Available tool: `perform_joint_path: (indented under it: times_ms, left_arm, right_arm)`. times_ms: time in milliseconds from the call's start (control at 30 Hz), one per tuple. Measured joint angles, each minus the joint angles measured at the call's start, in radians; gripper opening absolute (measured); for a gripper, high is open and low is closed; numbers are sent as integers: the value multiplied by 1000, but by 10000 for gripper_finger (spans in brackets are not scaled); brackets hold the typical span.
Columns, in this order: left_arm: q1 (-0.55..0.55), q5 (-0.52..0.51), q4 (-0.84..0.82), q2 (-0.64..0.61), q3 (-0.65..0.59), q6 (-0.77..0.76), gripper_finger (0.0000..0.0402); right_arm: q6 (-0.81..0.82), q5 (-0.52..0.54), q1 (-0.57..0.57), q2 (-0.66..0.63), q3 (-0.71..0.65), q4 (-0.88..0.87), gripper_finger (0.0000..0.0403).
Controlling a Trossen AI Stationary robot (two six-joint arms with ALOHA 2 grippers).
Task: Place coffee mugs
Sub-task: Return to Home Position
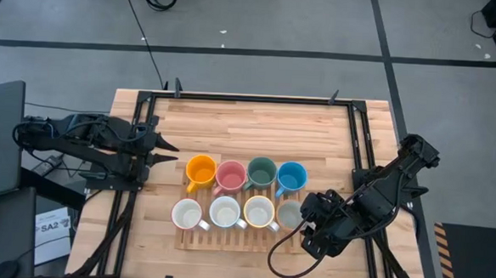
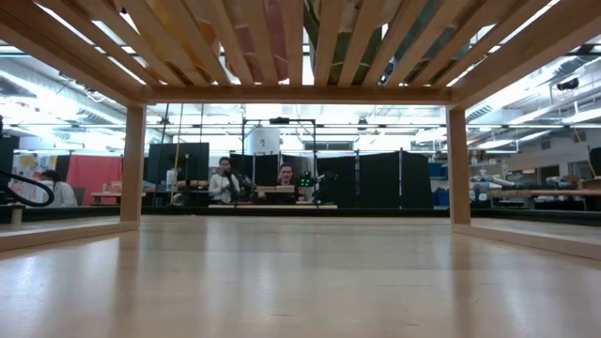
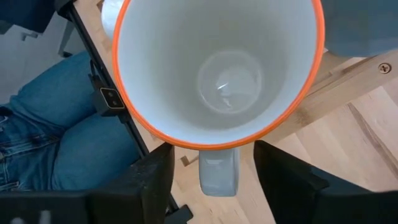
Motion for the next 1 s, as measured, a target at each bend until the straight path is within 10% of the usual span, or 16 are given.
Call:
perform_joint_path:
  times_ms: [1000]
  left_arm:
    - [0, 0, 0, 0, 0, 0, 114]
  right_arm:
    - [-71, -82, -5, -31, 0, -2, 239]
